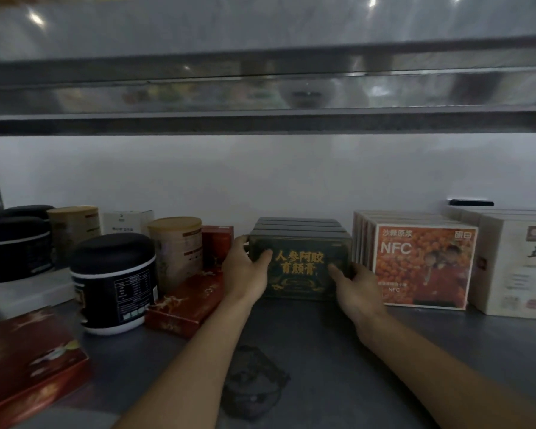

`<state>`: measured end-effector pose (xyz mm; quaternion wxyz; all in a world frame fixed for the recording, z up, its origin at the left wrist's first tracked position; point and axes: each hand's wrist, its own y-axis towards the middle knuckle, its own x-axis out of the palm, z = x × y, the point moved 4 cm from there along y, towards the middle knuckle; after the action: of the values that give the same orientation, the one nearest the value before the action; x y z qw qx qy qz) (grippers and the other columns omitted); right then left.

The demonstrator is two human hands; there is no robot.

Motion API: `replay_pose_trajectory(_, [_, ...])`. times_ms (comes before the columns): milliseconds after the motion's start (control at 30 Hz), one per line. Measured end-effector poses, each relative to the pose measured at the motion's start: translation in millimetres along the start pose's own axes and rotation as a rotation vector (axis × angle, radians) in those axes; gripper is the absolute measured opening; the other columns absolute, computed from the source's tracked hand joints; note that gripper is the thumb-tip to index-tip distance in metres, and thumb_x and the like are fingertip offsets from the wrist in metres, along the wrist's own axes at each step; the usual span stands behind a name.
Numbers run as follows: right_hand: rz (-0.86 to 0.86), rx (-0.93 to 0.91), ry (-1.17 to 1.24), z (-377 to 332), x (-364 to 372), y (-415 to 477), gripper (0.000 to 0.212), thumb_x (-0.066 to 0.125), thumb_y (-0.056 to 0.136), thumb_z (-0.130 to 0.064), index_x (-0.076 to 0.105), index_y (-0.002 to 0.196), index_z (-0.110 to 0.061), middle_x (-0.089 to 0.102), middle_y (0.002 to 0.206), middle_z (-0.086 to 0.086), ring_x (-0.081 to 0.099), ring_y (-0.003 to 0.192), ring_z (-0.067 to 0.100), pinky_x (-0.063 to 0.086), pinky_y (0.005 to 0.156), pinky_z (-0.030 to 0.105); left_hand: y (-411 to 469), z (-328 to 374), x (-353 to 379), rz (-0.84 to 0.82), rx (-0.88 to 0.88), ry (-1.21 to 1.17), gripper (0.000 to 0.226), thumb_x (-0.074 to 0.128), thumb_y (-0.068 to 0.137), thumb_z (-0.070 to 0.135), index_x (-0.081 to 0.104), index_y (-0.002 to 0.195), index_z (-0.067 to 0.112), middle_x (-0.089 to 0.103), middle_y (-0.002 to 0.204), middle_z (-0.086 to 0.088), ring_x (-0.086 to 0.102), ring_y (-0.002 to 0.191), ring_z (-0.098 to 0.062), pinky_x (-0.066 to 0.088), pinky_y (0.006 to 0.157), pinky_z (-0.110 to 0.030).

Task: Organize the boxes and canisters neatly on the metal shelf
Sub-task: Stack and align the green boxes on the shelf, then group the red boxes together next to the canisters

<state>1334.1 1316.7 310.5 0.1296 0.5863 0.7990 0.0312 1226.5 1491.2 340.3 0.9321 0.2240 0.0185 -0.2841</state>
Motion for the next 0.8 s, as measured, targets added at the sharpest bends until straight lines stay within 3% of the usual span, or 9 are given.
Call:
replay_pose_trajectory(100, [0.189,-0.147,-0.150,-12,-11,-26,0.027,0.064,0.095,-0.021,0.060,0.115,-0.002,0.060,0.099,0.004,0.057,0.097,0.023,0.037,0.067,0.020,-16,1,-27,0.023,0.115,0.139,0.037,0.068,0.090,0.020,0.058,0.125,0.012,0.062,0.119,-0.003,0.057,0.111,-0.017,0.046,0.094,-0.028])
replay_pose_trajectory(167, [0.256,-0.302,-0.237,-25,-11,-45,0.016,0.067,0.092,-0.018,0.060,0.103,-0.009,0.059,0.093,0.003,0.056,0.089,0.020,0.033,0.061,0.019,-27,4,-48,0.031,0.258,0.283,0.030,0.069,0.089,0.019,0.063,0.117,0.012,0.064,0.114,-0.002,0.058,0.108,-0.015,0.044,0.088,-0.023])
replay_pose_trajectory(300, [0.037,-0.422,-0.422,-33,23,-68,0.012,0.071,0.089,-0.026,0.060,0.091,-0.023,0.065,0.093,-0.001,0.060,0.086,0.015,0.045,0.070,0.022,-43,2,-87,0.028,0.429,0.720,0.031,0.068,0.087,0.034,0.066,0.112,0.017,0.064,0.112,-0.003,0.056,0.104,-0.019,0.047,0.083,-0.032])
replay_pose_trajectory(433, [-0.172,-0.402,-0.556,-32,63,-74,0.024,0.070,0.089,-0.039,0.066,0.103,-0.021,0.067,0.104,-0.001,0.061,0.097,0.016,0.052,0.086,0.033,-47,-28,-101,-0.133,0.212,0.977,0.059,0.058,0.083,0.058,0.054,0.132,0.025,0.054,0.135,-0.004,0.048,0.119,-0.025,0.043,0.096,-0.036])
replay_pose_trajectory(533, [-0.212,-0.355,-0.556,-34,83,-71,0.032,0.068,0.089,-0.044,0.066,0.108,-0.019,0.067,0.106,0.001,0.062,0.101,0.020,0.052,0.089,0.035,-47,-37,-98,-0.206,0.157,1.042,0.075,0.056,0.081,0.064,0.040,0.144,0.028,0.041,0.146,-0.005,0.037,0.130,-0.027,0.034,0.107,-0.038])
replay_pose_trajectory(667, [-0.285,-0.312,-0.529,-36,102,-68,0.041,0.059,0.092,-0.053,0.069,0.108,-0.016,0.065,0.094,-0.001,0.062,0.096,0.019,0.049,0.082,0.030,-53,-32,-98,-0.205,0.204,1.060,0.065,0.045,0.083,0.070,0.045,0.141,0.039,0.043,0.142,0.000,0.035,0.126,-0.024,0.032,0.103,-0.038])
replay_pose_trajectory(800, [-0.431,-0.302,-0.431,-37,115,-72,0.042,0.054,0.096,-0.052,0.074,0.103,-0.016,0.067,0.091,-0.003,0.062,0.089,0.013,0.045,0.068,0.014,-51,-30,-104,-0.207,0.100,0.635,0.036,0.047,0.096,0.052,0.062,0.125,0.036,0.051,0.125,0.000,0.042,0.118,-0.018,0.034,0.095,-0.028])
